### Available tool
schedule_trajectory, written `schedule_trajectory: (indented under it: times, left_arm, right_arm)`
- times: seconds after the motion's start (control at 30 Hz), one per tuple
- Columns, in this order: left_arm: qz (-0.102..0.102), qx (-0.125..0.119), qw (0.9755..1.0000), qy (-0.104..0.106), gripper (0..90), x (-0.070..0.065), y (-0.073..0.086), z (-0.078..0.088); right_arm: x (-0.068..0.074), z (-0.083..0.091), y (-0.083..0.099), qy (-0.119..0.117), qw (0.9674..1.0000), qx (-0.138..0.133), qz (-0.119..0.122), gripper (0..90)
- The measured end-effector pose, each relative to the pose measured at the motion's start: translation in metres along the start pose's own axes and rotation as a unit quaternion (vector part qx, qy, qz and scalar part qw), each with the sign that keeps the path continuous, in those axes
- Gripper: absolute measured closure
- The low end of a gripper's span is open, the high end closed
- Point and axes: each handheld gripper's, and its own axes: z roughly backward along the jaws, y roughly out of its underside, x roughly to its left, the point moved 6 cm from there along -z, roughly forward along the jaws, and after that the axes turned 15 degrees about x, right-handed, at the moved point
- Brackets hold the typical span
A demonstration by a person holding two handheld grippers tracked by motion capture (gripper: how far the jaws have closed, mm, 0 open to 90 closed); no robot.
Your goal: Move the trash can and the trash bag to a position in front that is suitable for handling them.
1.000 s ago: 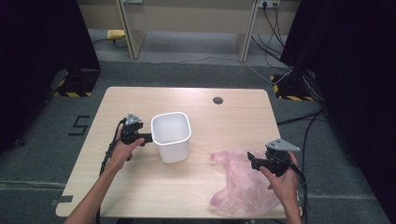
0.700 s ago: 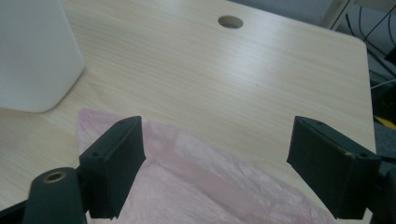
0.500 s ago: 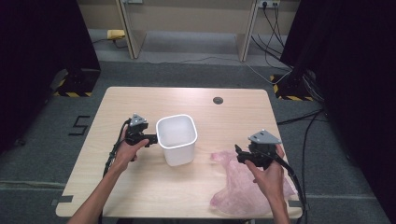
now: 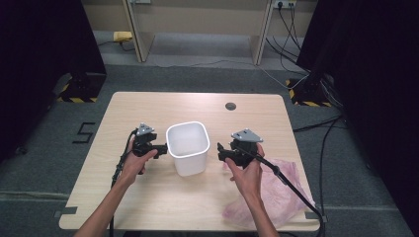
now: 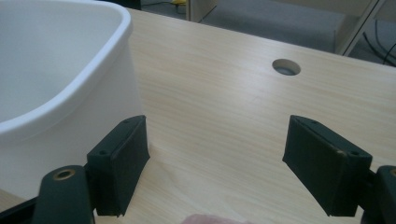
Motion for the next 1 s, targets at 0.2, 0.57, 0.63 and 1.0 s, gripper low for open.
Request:
schedule_trajectory:
  times: [0.2,0.57,0.63,1.0]
  left_arm:
    - [-0.013,-0.002,0.9998,0.014,19.2,-0.008,-0.001,-0.002]
    - [-0.058,0.001,0.9978,0.033,29.3,-0.025,0.006,0.004]
    - [-0.063,0.001,0.9977,0.027,25.3,-0.028,0.011,0.01]
    - [-0.077,0.004,0.997,0.007,30.1,-0.043,0.036,0.037]
  right_arm:
    - [0.006,-0.014,0.004,-0.003,0.9999,0.012,0.009,22.2]
    - [0.026,-0.013,0.017,-0.036,0.998,0.024,0.047,27.3]
    - [0.028,-0.01,0.021,-0.03,0.9978,0.028,0.052,27.1]
    - [0.032,-0.01,0.024,-0.031,0.9975,0.032,0.056,27.4]
